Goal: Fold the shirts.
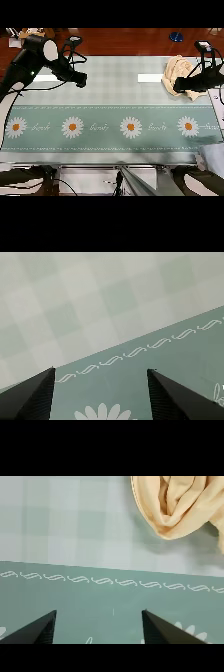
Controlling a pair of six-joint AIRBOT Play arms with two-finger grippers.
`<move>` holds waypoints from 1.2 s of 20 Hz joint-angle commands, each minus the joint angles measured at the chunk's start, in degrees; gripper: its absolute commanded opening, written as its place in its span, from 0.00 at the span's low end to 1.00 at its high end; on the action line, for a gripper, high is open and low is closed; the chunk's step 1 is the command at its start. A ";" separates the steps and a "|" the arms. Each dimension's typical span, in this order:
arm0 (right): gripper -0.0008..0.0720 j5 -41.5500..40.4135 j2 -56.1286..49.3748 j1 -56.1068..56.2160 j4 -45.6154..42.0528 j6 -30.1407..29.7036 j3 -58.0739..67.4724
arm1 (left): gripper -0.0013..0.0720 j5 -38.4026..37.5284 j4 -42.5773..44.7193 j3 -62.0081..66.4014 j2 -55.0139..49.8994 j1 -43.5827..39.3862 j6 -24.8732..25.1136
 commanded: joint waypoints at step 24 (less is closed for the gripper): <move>0.82 -46.93 -30.53 -16.65 -7.43 15.47 0.09 | 1.00 5.53 -3.26 0.11 -0.96 -0.07 -0.02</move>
